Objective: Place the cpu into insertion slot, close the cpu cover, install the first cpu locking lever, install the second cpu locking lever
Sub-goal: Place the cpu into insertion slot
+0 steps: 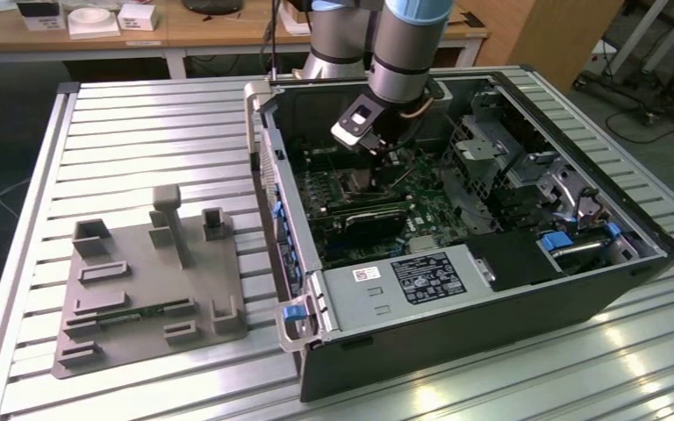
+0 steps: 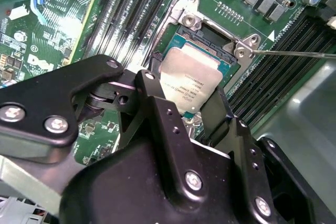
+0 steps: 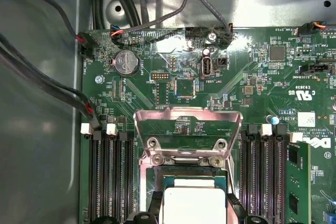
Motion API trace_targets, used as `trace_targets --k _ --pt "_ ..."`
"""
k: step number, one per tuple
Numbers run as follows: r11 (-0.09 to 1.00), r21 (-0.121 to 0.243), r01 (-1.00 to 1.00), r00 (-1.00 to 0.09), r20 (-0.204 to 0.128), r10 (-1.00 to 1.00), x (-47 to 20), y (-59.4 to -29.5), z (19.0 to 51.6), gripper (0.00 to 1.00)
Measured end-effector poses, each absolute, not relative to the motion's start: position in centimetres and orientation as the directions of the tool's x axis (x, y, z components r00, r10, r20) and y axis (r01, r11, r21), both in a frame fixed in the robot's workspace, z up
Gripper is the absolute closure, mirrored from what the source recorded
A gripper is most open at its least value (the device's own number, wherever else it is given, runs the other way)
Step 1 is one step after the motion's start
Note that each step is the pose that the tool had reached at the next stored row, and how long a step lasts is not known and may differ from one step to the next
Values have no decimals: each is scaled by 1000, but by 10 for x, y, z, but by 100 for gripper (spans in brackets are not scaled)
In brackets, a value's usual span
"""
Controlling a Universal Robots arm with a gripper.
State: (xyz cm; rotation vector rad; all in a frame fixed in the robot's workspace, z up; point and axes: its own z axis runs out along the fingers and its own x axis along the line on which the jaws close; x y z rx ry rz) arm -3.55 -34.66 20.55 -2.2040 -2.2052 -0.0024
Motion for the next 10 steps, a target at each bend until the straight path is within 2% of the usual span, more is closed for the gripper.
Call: trace_targets --k 10 --pt "1 -22 1000 0 18 1000 -35 -343 206 46"
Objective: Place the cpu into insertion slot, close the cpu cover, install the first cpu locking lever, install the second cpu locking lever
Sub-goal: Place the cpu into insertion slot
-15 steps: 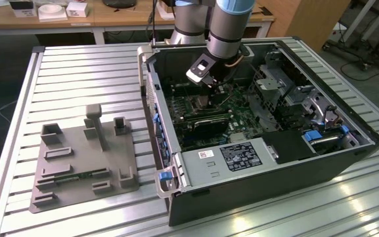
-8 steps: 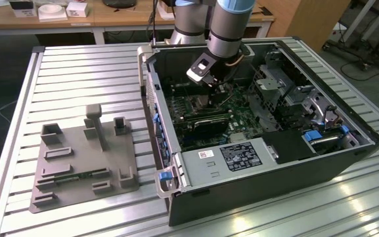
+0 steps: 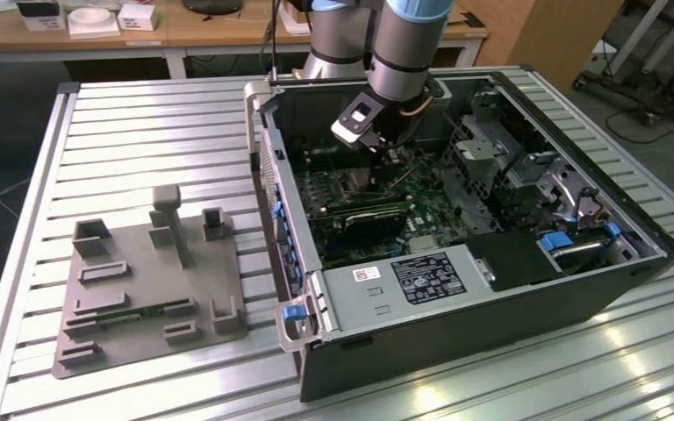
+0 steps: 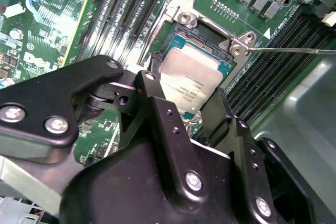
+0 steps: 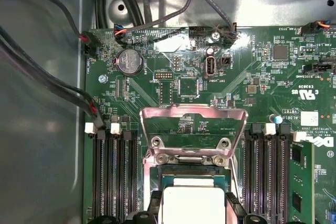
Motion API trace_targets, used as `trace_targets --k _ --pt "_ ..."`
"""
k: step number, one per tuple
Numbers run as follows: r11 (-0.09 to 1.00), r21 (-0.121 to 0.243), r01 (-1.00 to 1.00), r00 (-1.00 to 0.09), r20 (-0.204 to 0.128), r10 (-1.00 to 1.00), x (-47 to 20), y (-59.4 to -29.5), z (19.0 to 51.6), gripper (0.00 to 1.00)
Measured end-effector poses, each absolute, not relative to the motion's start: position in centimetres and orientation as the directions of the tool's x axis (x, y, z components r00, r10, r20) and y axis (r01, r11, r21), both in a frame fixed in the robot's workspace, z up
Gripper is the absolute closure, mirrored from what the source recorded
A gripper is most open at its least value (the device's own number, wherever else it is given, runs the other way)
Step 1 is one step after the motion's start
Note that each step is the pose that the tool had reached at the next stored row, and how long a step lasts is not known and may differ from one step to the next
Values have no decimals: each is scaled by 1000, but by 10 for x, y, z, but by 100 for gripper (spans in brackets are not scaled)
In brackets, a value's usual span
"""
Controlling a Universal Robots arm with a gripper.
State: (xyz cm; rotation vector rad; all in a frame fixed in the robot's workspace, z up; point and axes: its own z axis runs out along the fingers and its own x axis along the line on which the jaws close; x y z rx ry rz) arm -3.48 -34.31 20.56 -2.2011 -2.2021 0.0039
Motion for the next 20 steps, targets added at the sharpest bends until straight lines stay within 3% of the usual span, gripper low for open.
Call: trace_targets --k 20 --pt "-2 -31 1000 2 18 1000 -35 -343 194 46"
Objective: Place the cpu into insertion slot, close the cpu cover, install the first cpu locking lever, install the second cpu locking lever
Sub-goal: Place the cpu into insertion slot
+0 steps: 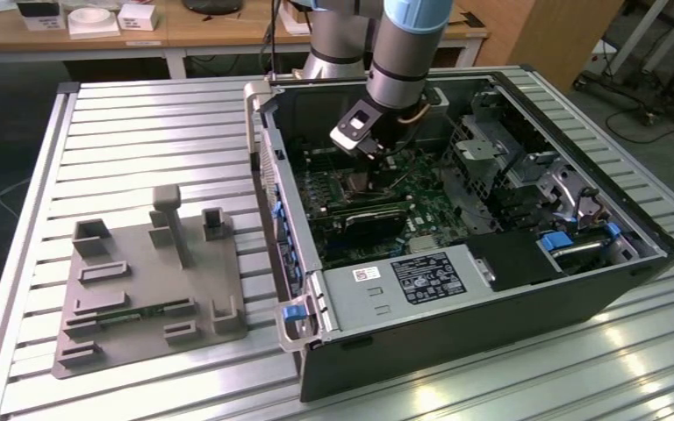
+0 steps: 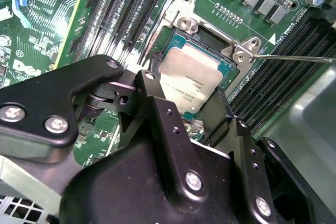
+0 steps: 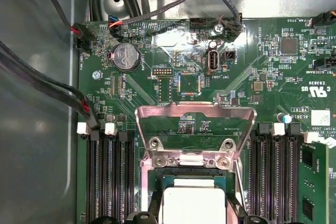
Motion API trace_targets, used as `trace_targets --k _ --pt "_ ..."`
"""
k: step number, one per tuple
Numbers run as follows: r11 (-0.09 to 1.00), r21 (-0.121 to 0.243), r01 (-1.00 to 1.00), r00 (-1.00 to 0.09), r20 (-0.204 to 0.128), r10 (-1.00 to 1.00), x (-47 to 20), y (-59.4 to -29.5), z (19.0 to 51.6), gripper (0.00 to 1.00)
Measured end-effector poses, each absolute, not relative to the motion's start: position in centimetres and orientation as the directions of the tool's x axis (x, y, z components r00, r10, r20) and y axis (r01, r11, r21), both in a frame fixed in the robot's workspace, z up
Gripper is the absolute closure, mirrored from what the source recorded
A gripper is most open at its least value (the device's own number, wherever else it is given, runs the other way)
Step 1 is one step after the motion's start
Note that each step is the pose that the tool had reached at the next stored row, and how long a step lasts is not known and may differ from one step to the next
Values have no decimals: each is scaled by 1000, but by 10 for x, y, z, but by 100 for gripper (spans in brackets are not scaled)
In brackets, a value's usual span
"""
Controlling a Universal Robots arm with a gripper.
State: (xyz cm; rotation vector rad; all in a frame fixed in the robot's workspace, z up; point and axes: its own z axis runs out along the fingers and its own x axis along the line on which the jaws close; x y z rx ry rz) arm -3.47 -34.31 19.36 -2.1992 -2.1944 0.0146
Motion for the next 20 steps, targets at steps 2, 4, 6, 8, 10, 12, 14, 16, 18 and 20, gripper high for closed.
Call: trace_targets --k 2,4,6,8,10,12,14,16,18,20 --pt "-4 -32 999 4 18 1000 -35 -343 193 46" --pt "-6 -33 999 7 17 1000 -35 -343 191 46" --pt "-7 -35 999 8 16 1000 -35 -342 190 46" --pt "-8 -35 999 8 16 1000 -35 -341 190 46" --pt "-7 -36 999 8 15 1000 -34 -340 189 46" --pt "-8 -37 999 8 15 1000 -34 -340 189 46" --pt "-8 -38 999 8 14 1000 -34 -341 189 46" --pt "-7 -38 999 8 14 1000 -34 -341 189 46" --pt "-7 -39 999 8 14 1000 -34 -341 190 46" --pt "-8 -39 999 8 14 1000 -34 -341 190 46"
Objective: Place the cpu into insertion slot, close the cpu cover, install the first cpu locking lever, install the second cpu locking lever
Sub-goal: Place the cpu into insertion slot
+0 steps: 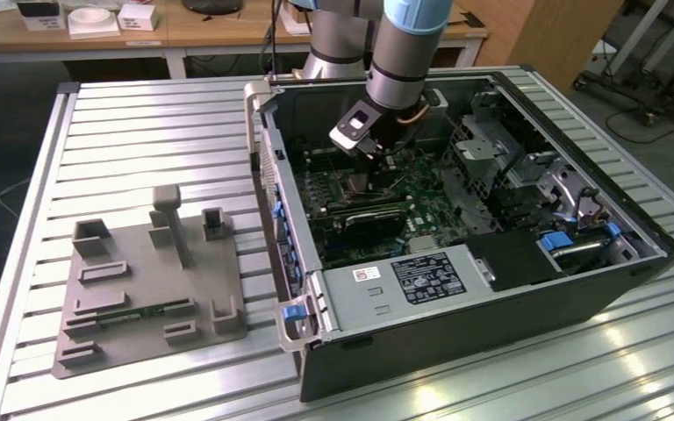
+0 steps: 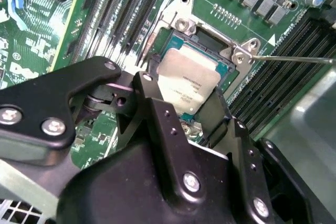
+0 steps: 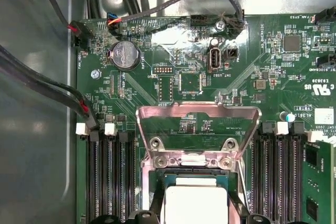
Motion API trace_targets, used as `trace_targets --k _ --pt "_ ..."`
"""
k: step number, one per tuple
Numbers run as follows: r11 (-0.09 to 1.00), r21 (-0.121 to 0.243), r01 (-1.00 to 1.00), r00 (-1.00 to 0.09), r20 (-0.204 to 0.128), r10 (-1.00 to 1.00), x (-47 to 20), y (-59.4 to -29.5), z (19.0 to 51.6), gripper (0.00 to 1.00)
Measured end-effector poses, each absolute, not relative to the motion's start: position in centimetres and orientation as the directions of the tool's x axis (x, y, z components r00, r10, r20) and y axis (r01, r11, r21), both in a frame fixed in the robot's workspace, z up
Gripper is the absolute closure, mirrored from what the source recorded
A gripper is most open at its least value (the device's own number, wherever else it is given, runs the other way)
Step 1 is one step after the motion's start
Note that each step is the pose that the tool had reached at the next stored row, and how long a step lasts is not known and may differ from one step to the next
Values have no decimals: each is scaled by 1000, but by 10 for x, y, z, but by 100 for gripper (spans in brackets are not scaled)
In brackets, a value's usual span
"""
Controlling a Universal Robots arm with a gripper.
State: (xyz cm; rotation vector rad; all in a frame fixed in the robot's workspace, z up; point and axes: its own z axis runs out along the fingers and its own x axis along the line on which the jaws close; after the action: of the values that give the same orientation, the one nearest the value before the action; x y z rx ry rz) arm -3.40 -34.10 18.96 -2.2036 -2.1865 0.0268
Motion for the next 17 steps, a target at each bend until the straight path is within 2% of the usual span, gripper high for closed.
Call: trace_targets --k 8,9,10,17 --pt "-7 -38 999 8 15 1000 -34 -341 189 46" --pt "-7 -38 999 8 15 1000 -34 -341 189 45" --pt "-7 -38 999 8 16 1000 -34 -341 189 40" --pt "-7 -36 999 8 20 1000 -33 -339 188 40"
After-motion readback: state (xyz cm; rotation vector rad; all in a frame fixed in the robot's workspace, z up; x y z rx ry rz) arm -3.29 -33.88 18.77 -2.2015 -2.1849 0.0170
